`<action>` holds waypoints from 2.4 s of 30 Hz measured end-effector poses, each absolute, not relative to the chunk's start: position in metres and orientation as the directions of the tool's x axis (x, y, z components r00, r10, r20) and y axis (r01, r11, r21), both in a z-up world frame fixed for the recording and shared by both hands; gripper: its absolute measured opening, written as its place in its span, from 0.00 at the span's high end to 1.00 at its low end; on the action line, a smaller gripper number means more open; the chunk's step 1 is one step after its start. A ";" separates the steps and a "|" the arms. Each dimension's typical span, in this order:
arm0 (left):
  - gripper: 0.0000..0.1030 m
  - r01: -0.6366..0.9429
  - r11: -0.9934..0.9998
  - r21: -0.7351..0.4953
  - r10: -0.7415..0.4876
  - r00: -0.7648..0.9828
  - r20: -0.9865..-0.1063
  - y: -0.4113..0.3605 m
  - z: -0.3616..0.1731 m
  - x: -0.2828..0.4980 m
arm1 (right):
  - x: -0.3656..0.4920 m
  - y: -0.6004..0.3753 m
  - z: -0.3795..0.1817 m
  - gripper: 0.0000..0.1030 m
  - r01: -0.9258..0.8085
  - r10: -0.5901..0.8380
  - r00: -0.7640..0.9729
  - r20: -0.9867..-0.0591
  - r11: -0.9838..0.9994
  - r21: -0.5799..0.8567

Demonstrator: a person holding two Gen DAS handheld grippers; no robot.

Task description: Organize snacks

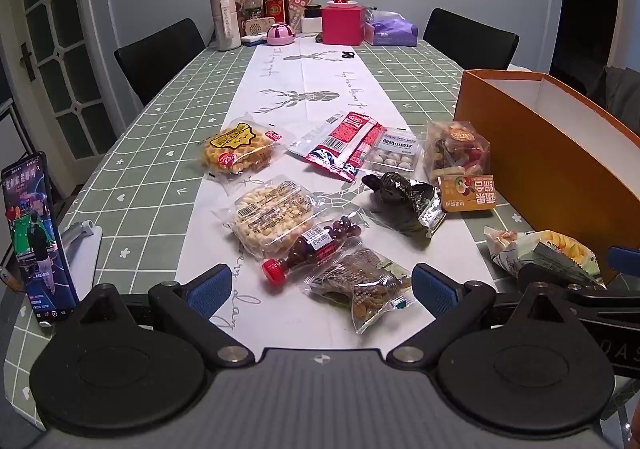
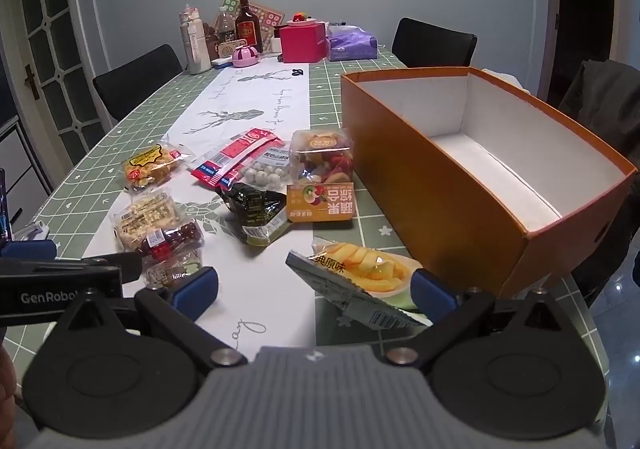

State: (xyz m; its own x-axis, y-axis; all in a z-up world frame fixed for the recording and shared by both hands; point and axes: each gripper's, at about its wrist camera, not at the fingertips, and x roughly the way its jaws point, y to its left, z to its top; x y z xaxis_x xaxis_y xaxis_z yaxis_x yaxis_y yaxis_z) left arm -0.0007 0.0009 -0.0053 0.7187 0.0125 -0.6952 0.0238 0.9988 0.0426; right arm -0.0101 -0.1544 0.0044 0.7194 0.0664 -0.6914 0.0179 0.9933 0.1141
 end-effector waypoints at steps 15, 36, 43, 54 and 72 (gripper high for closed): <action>0.00 0.024 0.999 0.045 0.014 0.717 -0.697 0.000 -0.004 0.000 | -0.010 -0.153 0.003 0.03 0.022 0.057 0.718 -0.694 0.994 0.105; 0.00 0.023 0.999 0.046 0.016 0.715 -0.699 0.001 -0.007 -0.004 | -0.011 -0.154 0.002 0.03 0.026 0.053 0.714 -0.698 0.994 0.102; 0.00 0.023 0.999 0.046 0.016 0.715 -0.699 0.002 -0.007 -0.005 | -0.011 -0.154 0.000 0.03 0.028 0.054 0.711 -0.701 0.994 0.106; 0.00 0.024 0.999 0.046 0.015 0.715 -0.699 0.002 -0.007 -0.004 | -0.010 -0.154 0.000 0.03 0.030 0.053 0.707 -0.705 0.994 0.105; 0.00 0.024 0.999 0.046 0.015 0.713 -0.701 0.002 -0.008 -0.006 | -0.010 -0.153 0.000 0.03 0.032 0.050 0.705 -0.707 0.994 0.103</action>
